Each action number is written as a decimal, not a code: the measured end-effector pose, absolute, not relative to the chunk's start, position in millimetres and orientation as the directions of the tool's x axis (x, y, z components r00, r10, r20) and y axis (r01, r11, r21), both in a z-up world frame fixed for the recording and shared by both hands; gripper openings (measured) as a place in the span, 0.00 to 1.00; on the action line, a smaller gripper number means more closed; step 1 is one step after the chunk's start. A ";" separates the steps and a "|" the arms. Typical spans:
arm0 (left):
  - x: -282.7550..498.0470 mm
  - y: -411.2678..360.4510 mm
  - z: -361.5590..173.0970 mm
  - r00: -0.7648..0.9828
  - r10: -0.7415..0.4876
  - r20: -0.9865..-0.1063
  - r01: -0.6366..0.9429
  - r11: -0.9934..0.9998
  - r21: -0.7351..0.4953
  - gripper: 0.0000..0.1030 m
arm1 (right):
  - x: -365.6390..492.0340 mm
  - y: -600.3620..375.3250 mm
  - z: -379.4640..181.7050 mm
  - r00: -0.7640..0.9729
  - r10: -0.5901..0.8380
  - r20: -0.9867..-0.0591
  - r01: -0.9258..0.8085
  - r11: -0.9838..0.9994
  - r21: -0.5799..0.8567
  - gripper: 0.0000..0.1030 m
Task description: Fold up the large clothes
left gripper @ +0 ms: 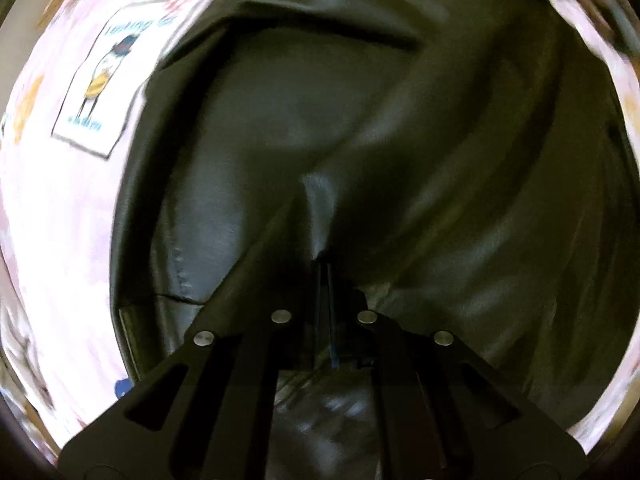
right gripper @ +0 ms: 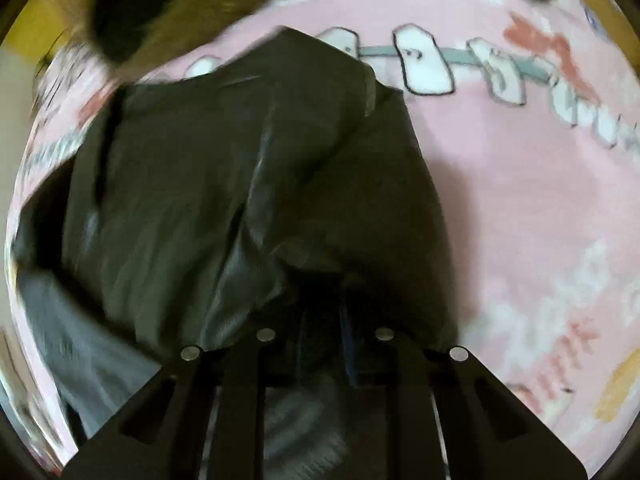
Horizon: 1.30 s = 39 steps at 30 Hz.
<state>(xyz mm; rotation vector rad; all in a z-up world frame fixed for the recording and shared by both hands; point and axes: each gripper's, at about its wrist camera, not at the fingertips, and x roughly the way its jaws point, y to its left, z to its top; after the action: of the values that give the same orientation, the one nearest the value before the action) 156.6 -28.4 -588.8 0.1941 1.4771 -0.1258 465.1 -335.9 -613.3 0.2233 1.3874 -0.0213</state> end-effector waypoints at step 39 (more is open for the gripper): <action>119.8 65.5 -509.3 0.225 -0.241 -0.944 0.214 0.957 -0.194 0.68 | 20.2 -357.1 -504.9 0.377 0.013 -0.926 0.340 0.928 0.151 0.86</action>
<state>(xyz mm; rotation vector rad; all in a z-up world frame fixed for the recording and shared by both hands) 119.8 65.5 -509.3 -0.0244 1.3065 -0.3138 20.2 -357.1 -504.9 0.3424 1.1714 -0.2145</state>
